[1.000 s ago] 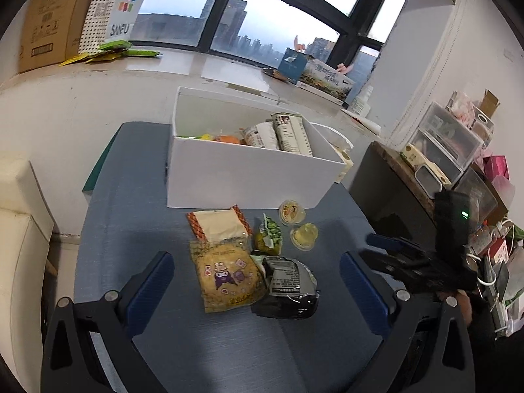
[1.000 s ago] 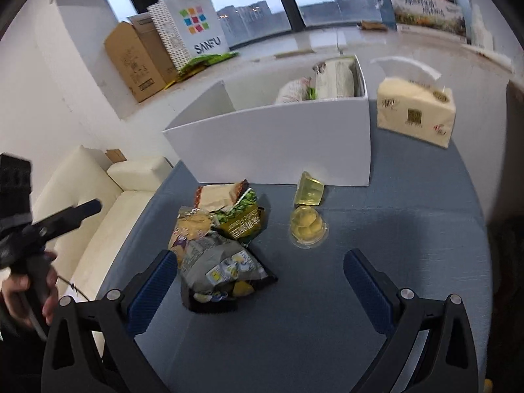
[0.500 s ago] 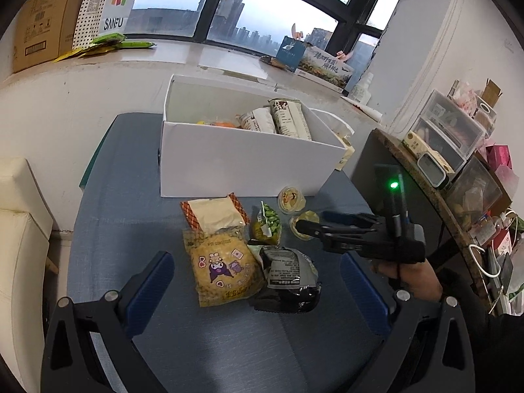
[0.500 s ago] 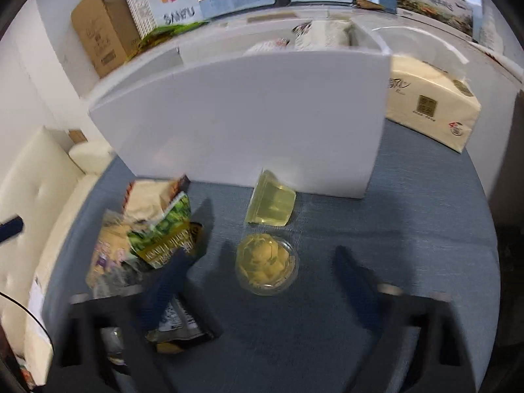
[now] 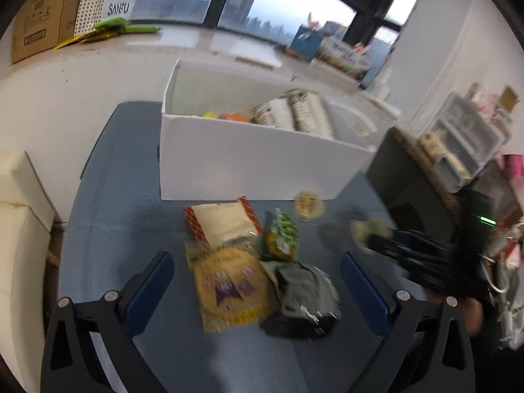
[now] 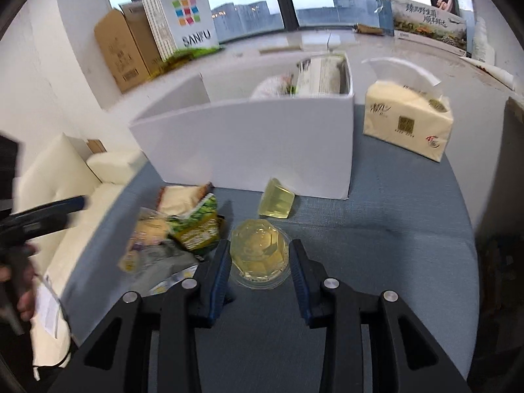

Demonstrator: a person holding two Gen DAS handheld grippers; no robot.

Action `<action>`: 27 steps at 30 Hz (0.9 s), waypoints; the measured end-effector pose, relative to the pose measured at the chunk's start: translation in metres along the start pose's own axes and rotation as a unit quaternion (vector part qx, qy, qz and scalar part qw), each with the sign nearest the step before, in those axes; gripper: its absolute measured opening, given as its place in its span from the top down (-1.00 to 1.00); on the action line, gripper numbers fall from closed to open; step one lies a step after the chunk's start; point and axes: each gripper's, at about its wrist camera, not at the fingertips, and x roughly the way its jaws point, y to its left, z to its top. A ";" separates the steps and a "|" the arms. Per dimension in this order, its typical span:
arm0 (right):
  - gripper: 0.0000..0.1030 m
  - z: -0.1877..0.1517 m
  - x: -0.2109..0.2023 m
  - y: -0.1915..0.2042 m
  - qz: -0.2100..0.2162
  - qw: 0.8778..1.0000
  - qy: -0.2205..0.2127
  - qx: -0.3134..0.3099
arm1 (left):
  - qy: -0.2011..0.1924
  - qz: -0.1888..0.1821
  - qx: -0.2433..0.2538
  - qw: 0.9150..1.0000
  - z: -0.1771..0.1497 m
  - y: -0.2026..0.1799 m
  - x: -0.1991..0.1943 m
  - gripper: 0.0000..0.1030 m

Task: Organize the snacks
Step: 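Grasp the clear jelly cup with the right gripper, then carry the jelly cup into the box with the right gripper while the left drops a bread packet in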

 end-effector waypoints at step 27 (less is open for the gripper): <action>0.24 -0.016 -0.020 0.011 0.011 1.000 -0.021 0.006 | -0.040 0.086 -0.006 0.995 0.016 -0.004 0.052 -0.27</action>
